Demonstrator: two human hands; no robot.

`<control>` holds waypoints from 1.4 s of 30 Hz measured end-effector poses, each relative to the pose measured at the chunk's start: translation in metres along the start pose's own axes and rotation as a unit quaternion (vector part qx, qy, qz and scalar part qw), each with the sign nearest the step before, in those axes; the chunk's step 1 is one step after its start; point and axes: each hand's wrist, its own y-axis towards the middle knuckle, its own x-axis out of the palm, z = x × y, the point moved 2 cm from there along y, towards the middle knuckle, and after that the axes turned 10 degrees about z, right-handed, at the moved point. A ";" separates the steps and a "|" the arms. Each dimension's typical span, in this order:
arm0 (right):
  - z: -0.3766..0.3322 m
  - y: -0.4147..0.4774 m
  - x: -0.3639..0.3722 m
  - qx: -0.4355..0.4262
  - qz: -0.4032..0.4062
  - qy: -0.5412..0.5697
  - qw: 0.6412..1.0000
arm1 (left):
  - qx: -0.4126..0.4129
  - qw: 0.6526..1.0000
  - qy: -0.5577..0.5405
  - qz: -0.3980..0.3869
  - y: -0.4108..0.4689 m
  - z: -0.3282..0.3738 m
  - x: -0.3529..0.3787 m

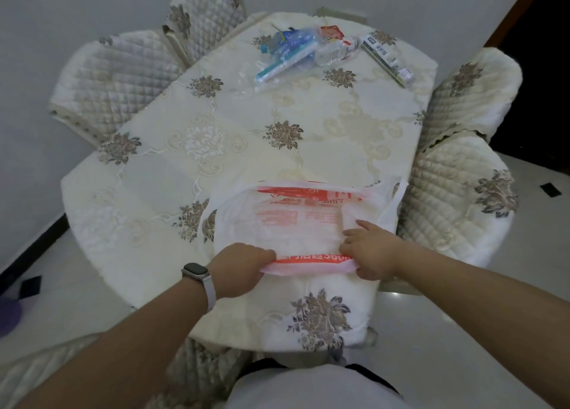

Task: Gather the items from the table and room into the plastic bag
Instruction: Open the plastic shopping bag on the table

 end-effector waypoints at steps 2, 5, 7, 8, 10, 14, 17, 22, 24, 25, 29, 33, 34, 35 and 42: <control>0.012 -0.006 0.001 0.011 0.008 0.001 1.000 | -0.031 0.999 0.033 -0.002 -0.007 -0.004 -0.002; 0.037 -0.018 0.004 0.021 0.031 -0.011 0.999 | -0.050 0.997 0.047 0.039 -0.023 -0.009 -0.008; 0.052 -0.024 0.008 0.009 0.054 -0.028 0.998 | -0.044 0.995 0.059 0.073 -0.032 -0.009 -0.012; 0.056 -0.026 0.009 -0.008 0.068 -0.036 0.997 | -0.040 0.994 0.061 0.078 -0.035 -0.006 -0.012; 0.055 -0.026 0.010 -0.036 0.088 -0.046 0.994 | -0.043 0.996 0.048 0.064 -0.038 0.005 -0.010; 0.028 -0.021 0.006 -0.064 0.093 -0.021 0.993 | -0.053 0.997 0.034 0.034 -0.034 0.036 0.005; 0.006 -0.021 0.009 -0.105 0.101 0.014 0.989 | -0.064 0.997 0.039 -0.001 -0.027 0.058 0.020; 0.009 -0.027 0.037 -0.152 0.071 -0.043 0.985 | -0.124 0.986 0.073 -0.079 -0.031 0.070 0.040; 0.017 -0.031 0.044 -0.157 0.059 -0.066 0.984 | -0.170 0.974 0.095 -0.119 -0.038 0.067 0.046; 0.021 -0.034 0.044 -0.158 0.060 -0.073 0.983 | -0.186 0.969 0.102 -0.126 -0.041 0.066 0.047; 0.023 -0.043 0.041 -0.143 0.116 -0.058 0.981 | -0.210 0.971 0.087 -0.071 -0.046 0.067 0.043; 0.017 -0.050 0.020 -0.110 0.209 -0.008 0.972 | -0.161 0.984 0.058 0.052 -0.044 0.070 0.016; 0.016 -0.053 0.013 -0.097 0.230 -0.003 0.968 | -0.142 0.984 0.066 0.085 -0.042 0.070 0.010; 0.015 -0.055 0.007 -0.081 0.252 0.004 0.964 | -0.126 0.983 0.074 0.109 -0.041 0.071 0.004; 0.008 -0.076 -0.010 0.036 0.325 0.017 0.945 | -0.067 0.986 0.039 0.147 -0.020 0.077 -0.022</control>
